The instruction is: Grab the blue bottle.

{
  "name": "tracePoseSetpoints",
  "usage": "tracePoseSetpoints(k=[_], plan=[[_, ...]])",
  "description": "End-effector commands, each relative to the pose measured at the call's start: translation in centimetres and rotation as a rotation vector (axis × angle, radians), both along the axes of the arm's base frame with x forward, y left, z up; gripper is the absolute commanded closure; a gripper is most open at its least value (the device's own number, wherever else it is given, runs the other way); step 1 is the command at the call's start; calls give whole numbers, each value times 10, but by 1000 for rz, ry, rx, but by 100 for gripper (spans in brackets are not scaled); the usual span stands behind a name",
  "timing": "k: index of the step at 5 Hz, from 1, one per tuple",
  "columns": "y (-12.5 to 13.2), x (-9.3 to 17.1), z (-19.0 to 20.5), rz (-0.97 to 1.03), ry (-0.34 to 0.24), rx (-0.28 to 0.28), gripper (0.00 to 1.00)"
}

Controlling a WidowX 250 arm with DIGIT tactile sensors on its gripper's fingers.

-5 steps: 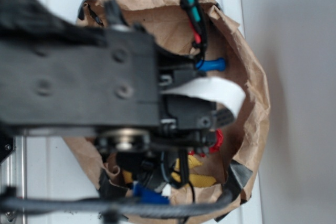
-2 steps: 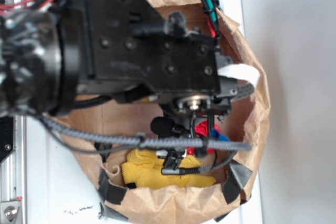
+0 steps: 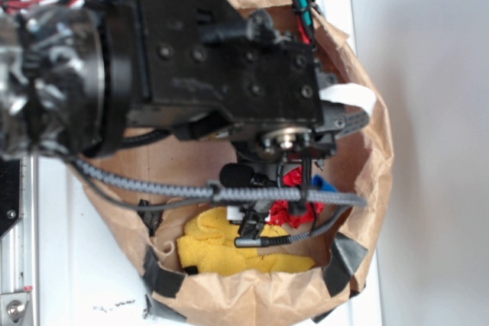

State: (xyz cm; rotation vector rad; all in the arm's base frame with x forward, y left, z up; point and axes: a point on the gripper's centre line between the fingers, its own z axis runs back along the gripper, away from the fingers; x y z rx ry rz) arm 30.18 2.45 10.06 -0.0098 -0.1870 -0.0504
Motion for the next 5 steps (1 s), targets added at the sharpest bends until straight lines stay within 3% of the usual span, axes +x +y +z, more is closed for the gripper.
tracePoseSetpoints(k=[1,2,3,5], plan=[[5,5,17,13,-47,3,0],[23,-5,12,-63,-17,-17,0],[52,-17,2,-93,7,14,0],[61,-23,-18,-75,-31,88,0]])
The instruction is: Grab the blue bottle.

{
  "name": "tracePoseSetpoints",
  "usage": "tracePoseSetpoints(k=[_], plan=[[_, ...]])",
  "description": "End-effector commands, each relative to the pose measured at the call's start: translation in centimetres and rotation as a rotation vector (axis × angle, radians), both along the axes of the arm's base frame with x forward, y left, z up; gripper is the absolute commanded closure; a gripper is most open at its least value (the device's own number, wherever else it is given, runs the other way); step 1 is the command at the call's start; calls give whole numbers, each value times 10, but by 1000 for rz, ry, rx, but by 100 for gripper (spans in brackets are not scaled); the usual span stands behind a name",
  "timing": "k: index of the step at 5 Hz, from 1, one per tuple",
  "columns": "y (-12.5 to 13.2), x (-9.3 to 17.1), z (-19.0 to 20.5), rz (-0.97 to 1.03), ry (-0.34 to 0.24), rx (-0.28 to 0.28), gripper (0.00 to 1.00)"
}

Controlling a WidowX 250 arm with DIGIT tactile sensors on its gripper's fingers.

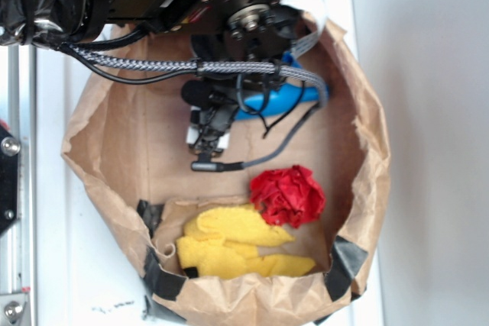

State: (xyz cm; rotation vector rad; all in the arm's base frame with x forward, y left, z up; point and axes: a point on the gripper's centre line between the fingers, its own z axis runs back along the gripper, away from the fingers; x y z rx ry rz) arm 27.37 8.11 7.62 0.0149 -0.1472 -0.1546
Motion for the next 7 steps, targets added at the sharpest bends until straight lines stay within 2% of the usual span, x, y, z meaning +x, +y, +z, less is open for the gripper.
tracePoseSetpoints(k=[1,2,3,5,6,7], plan=[[-8,6,-2,5,-103,4,0],[-16,6,-1,-8,-115,-20,0],[-26,22,-8,32,-109,-11,0],[-48,49,-23,150,-79,56,0],[-53,55,-25,169,-90,62,0],[-54,59,-21,196,-105,51,52]])
